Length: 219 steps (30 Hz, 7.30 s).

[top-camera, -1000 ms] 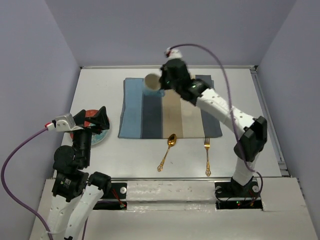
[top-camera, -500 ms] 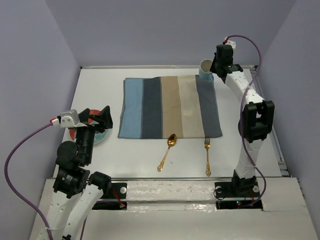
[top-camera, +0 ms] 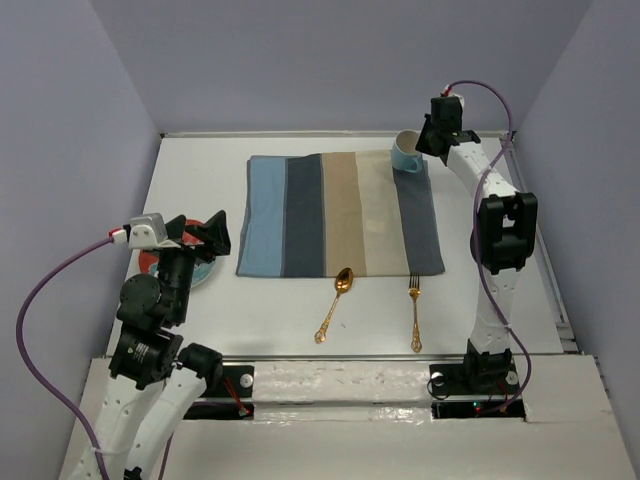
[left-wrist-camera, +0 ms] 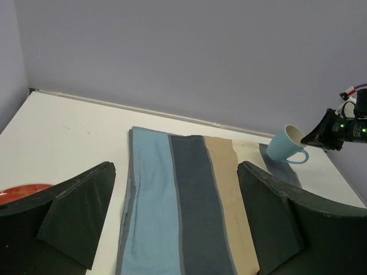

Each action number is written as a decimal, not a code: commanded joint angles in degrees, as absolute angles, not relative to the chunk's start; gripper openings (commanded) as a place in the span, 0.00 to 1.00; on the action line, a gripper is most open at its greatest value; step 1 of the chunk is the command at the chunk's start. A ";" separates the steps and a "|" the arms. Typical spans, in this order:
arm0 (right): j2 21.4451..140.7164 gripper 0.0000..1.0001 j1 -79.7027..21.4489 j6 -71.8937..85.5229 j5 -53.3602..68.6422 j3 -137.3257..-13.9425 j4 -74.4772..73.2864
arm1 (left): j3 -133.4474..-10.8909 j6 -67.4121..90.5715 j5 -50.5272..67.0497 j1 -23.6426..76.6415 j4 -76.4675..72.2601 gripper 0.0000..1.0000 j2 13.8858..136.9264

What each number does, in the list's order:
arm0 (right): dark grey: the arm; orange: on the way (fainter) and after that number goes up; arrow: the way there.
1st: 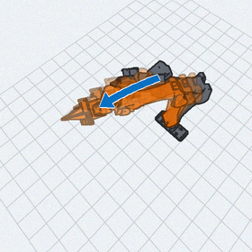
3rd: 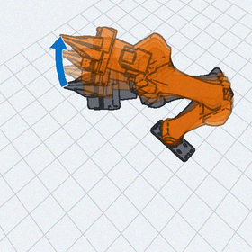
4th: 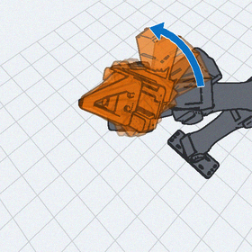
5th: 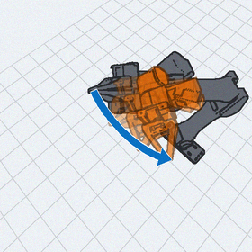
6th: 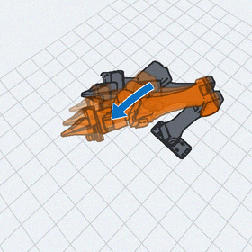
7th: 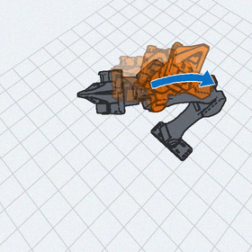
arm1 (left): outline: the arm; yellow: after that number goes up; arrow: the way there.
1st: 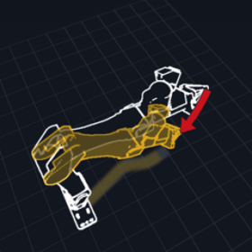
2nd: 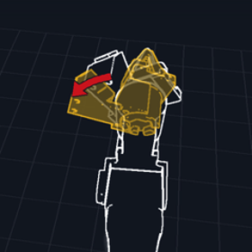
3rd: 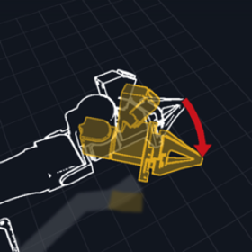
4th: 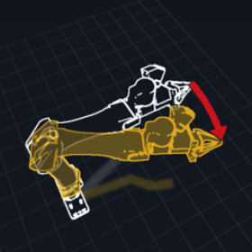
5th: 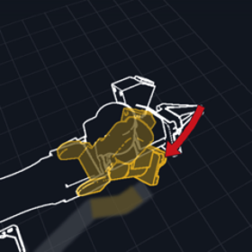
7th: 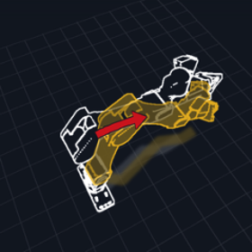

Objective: Set the dinner table for one person

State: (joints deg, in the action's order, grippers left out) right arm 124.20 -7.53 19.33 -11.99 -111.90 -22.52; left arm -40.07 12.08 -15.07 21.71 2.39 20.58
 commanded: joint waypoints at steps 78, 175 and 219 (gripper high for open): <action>111.70 0.29 -39.78 34.19 16.35 -90.68 5.36 | -39.02 12.83 -14.41 16.79 -1.32 0.99 23.73; 97.12 0.00 -18.72 60.12 24.79 -50.45 41.83 | -39.20 13.18 -6.68 14.33 -1.49 0.99 21.71; 62.95 0.64 -25.31 39.72 1.32 -32.54 -10.87 | -39.37 13.62 -4.66 15.82 -1.76 0.99 18.72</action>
State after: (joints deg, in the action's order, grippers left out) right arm 69.71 -24.58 39.20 7.05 -37.54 0.95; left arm -39.22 13.50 -5.65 14.98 1.43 20.25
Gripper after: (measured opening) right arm 0.664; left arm 0.989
